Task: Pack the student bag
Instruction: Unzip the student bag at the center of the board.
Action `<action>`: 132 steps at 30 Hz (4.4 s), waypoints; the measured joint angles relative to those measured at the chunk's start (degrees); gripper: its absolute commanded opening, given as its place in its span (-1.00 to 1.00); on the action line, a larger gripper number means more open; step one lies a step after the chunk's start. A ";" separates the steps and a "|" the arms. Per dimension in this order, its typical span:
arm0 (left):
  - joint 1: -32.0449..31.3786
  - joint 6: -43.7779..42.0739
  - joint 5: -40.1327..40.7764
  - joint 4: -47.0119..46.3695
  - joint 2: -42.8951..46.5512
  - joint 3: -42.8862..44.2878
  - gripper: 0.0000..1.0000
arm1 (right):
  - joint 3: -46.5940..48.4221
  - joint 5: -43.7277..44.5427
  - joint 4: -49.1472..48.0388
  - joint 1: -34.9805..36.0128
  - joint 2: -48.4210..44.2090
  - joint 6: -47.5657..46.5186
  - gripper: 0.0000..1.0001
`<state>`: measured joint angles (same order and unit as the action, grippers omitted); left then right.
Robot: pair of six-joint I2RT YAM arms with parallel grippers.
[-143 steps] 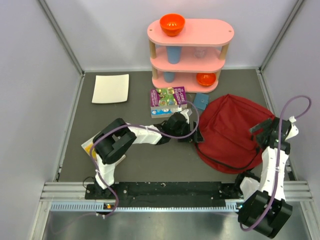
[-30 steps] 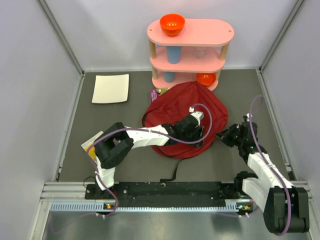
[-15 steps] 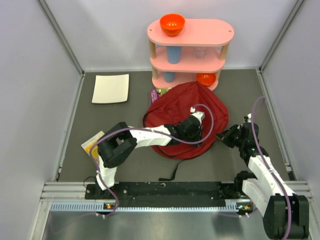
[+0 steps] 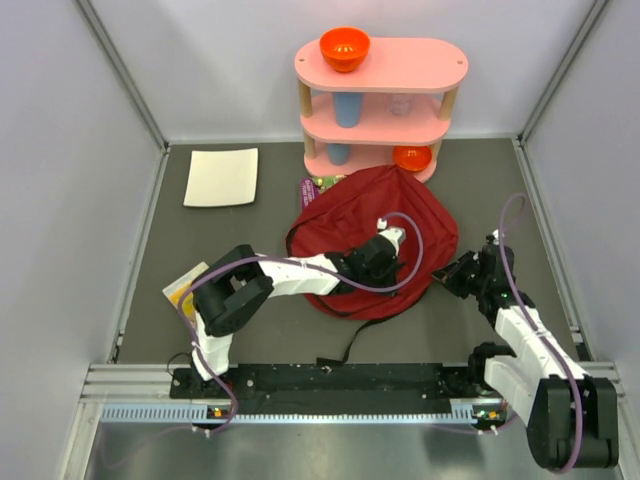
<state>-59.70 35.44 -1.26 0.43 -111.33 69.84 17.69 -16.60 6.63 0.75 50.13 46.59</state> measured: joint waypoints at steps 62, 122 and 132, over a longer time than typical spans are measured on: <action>1.86 -9.42 -5.55 1.07 25.68 -18.78 -1.00 | -0.87 -13.09 16.65 -3.02 -12.17 2.97 0.98; 4.13 -9.44 14.32 18.78 34.84 -20.76 -1.00 | 3.87 -1.14 10.47 2.19 2.23 13.40 -1.00; 4.55 -9.29 10.27 17.70 35.10 -20.94 -1.00 | 11.65 -9.01 15.63 -3.19 9.73 2.10 0.39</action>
<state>-55.16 26.15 9.02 18.13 -76.23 48.90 29.34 -25.61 22.26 -2.44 59.86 48.69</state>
